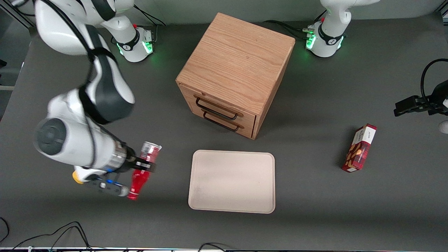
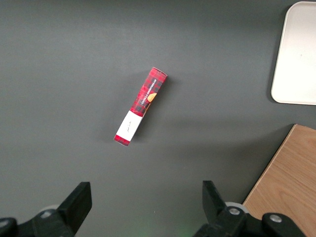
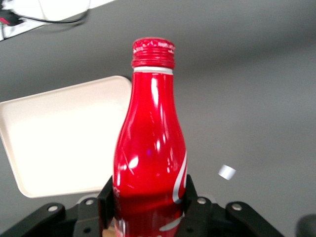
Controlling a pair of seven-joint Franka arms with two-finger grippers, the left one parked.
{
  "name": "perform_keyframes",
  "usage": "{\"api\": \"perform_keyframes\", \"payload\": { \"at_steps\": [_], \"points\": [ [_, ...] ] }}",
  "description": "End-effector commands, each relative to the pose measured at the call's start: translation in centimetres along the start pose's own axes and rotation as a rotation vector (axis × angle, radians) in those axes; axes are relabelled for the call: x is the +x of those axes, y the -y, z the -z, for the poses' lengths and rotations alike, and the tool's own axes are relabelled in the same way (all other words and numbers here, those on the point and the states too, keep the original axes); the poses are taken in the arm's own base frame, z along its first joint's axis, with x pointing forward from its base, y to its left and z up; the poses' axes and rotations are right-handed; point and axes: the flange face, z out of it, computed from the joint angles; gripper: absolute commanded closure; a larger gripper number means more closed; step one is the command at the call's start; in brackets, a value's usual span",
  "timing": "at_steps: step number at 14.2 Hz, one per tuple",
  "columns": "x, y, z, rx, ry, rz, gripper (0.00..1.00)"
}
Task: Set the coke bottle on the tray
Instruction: 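Carry the upright bottle over the cream tray and lower it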
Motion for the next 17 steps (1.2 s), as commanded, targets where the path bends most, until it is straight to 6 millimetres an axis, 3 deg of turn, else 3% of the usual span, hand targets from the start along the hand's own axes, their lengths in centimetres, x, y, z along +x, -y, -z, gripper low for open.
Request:
{"api": "perform_keyframes", "payload": {
  "at_steps": [1,3,7,9,13,17],
  "points": [
    [0.1,3.8,-5.8,0.061,-0.019,0.038,1.0],
    [-1.1,6.1,-10.1,0.066,-0.023,0.115,1.0],
    [-1.6,7.1,-15.4,0.074,-0.039,0.207,1.0],
    [-1.8,6.7,-17.8,0.056,-0.016,0.237,1.0],
    [-2.3,5.8,-21.0,0.021,0.023,0.237,1.0],
    [-2.2,5.5,-22.8,0.038,-0.016,0.222,1.0]
  ]
}}
